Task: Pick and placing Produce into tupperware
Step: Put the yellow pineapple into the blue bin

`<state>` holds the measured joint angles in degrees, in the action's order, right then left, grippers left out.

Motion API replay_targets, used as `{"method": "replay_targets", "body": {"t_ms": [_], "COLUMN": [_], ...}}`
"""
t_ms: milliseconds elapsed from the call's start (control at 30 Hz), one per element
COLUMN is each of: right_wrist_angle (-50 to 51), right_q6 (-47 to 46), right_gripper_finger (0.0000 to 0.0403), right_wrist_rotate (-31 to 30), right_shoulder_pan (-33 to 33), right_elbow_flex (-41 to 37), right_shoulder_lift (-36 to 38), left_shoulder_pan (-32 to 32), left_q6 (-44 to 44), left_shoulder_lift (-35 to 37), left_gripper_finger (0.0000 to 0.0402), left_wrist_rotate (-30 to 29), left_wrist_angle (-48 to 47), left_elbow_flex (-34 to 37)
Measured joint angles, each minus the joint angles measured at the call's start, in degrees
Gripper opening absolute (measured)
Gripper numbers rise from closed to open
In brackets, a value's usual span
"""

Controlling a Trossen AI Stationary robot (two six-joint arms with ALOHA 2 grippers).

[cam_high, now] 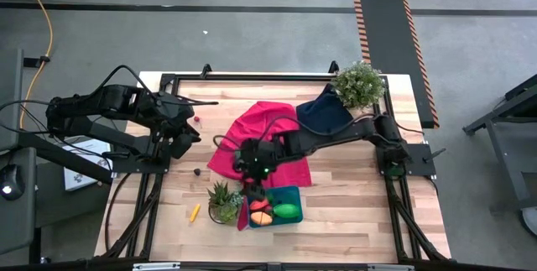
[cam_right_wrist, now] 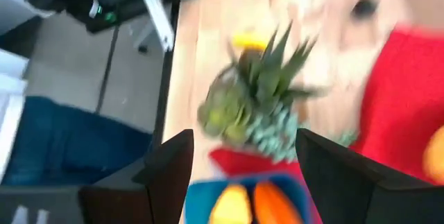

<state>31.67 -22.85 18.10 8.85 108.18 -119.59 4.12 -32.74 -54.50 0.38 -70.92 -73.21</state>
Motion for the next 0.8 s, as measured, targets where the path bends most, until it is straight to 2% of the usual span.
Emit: {"method": "replay_targets", "body": {"t_ms": [233,433,567,800], "right_wrist_angle": [-0.05,0.42,1.98,9.29], "right_q6": [6.65,9.96,11.04,10.28], "right_gripper_finger": [0.0243,0.0243,0.0243,0.0243], "right_wrist_rotate": [-10.53,-20.59,-28.04,-40.35], "right_shoulder_pan": [-3.07,-6.82,-9.37,-12.81], "right_elbow_flex": [5.61,6.52,6.52,6.52], "right_shoulder_lift": [1.27,6.48,10.15,14.2], "left_shoulder_pan": [-0.01,0.0,0.0,0.0], "left_q6": [2.25,6.54,13.23,29.19], "left_shoulder_lift": [-0.02,-0.02,0.0,-0.48], "left_gripper_finger": [0.0083,0.0083,0.0083,0.0083], "left_wrist_rotate": [-1.45,-4.09,-4.59,-4.57], "left_wrist_angle": [0.11,1.11,4.24,16.96], "left_elbow_flex": [0.0,0.0,0.0,0.0]}}
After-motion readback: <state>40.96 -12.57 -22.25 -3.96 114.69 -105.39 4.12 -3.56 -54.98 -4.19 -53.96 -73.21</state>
